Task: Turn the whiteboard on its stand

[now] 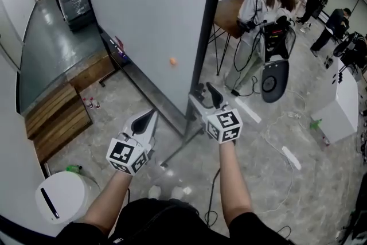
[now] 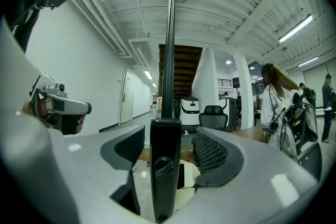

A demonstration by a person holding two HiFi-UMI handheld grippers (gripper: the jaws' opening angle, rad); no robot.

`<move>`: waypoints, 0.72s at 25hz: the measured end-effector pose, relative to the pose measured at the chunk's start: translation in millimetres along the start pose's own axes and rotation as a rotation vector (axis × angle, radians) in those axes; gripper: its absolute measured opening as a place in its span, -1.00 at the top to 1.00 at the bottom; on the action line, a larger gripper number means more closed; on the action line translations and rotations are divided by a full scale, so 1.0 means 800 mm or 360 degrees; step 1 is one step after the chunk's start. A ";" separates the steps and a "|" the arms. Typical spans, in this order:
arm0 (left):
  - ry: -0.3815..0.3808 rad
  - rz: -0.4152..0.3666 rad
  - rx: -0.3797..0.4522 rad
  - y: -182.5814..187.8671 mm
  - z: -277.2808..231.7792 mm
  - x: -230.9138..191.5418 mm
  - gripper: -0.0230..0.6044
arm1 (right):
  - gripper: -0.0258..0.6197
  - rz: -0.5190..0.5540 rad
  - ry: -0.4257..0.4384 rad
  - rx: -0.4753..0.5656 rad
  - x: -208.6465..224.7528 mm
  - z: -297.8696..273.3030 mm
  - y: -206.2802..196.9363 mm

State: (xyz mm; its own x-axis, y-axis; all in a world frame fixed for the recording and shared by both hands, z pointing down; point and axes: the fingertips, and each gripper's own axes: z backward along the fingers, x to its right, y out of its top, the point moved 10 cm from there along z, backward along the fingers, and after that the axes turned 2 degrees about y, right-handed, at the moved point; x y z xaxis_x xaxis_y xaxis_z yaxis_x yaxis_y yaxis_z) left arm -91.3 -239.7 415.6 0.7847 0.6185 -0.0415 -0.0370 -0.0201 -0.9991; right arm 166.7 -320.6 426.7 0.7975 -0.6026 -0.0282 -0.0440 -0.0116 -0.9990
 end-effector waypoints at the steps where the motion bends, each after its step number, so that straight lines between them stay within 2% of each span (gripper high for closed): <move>1: 0.0011 0.0003 0.0000 -0.001 0.000 -0.001 0.92 | -0.01 0.0009 0.0011 -0.0007 0.002 -0.005 -0.001; 12: 0.0127 0.0008 -0.0011 0.001 0.003 -0.011 0.92 | -0.01 0.0046 0.0130 -0.0024 0.007 -0.035 -0.001; 18: 0.0150 0.0004 -0.0014 0.000 0.000 -0.010 0.92 | 0.33 0.0063 0.0196 -0.0026 0.004 -0.039 -0.001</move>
State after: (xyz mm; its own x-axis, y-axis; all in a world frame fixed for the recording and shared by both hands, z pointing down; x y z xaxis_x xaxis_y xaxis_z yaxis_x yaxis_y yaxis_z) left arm -97.7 -244.6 416.1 0.8393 0.5418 -0.0442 -0.0339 -0.0290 -0.9990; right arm 150.7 -347.7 428.3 0.7150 -0.6964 -0.0619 -0.0845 0.0019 -0.9964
